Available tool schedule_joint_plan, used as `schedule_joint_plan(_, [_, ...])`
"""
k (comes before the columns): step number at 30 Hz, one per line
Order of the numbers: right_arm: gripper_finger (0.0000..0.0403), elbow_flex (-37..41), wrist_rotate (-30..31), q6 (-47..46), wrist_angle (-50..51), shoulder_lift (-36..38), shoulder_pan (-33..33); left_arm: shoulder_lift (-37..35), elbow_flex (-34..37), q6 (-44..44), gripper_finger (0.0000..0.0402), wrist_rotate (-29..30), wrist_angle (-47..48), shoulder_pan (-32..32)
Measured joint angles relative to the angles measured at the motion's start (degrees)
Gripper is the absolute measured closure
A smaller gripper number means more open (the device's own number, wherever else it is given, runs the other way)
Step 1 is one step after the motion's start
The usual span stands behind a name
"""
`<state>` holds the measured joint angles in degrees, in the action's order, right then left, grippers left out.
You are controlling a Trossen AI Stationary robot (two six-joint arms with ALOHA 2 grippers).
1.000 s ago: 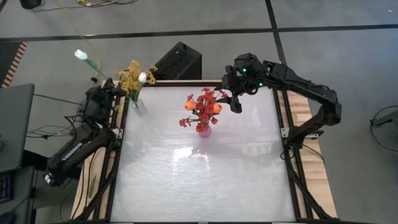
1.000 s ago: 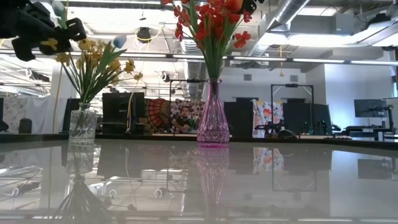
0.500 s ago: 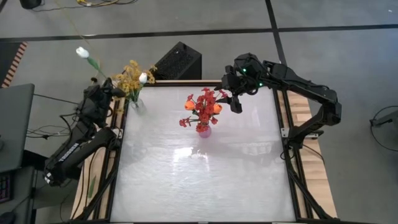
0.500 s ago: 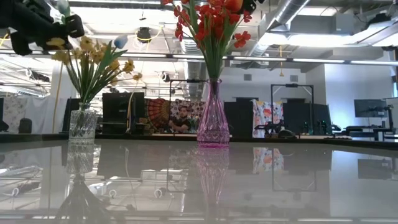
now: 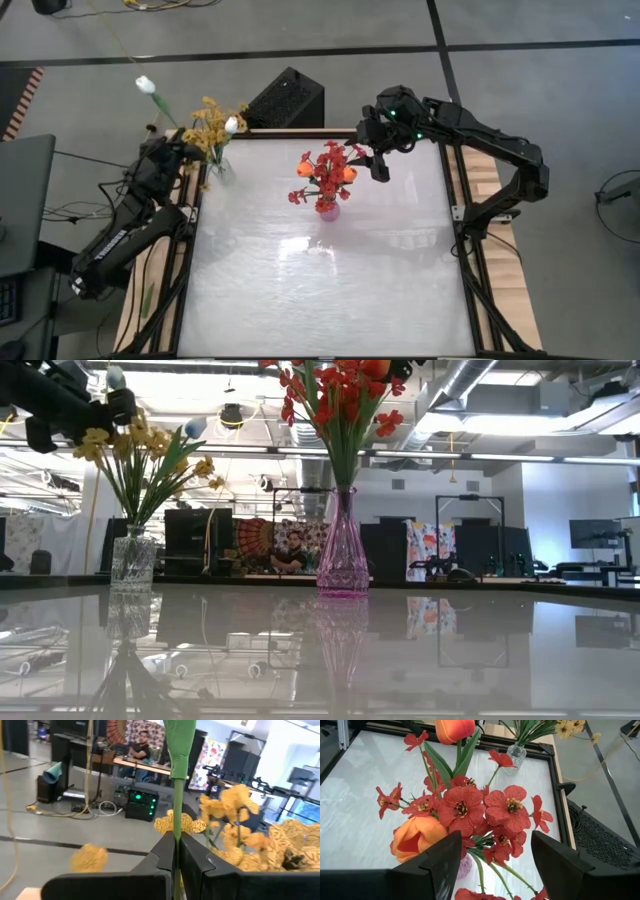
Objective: Sort flowers into vase by color
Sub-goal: Put the white tulip into the transparent vase
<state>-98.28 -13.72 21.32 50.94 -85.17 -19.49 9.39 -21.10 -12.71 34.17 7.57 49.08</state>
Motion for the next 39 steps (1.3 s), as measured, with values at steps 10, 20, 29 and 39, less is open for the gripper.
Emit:
schedule_joint_plan(10, [0.0138, 0.00, 0.00, 0.11, 0.06, 0.00, 0.00, 0.00, 0.04, 3.47, 0.0401, -1.71, -2.33, -2.32])
schedule_joint_plan(20, [0.0138, 0.00, -0.02, 0.09, 0.06, 0.00, 0.00, -0.02, 0.04, 7.96, 0.0401, 4.13, -9.13, -2.95])
schedule_joint_plan(29, [0.0138, 0.00, -0.02, 0.15, 0.06, 0.00, 0.00, 0.00, 0.07, 9.29, 0.0401, 6.66, -11.36, -2.95])
schedule_joint_plan(39, [0.0138, 0.00, -0.04, 1.65, 0.02, 0.00, 0.00, 1.76, 2.62, 8.59, 0.0401, 7.50, -14.69, -2.95])
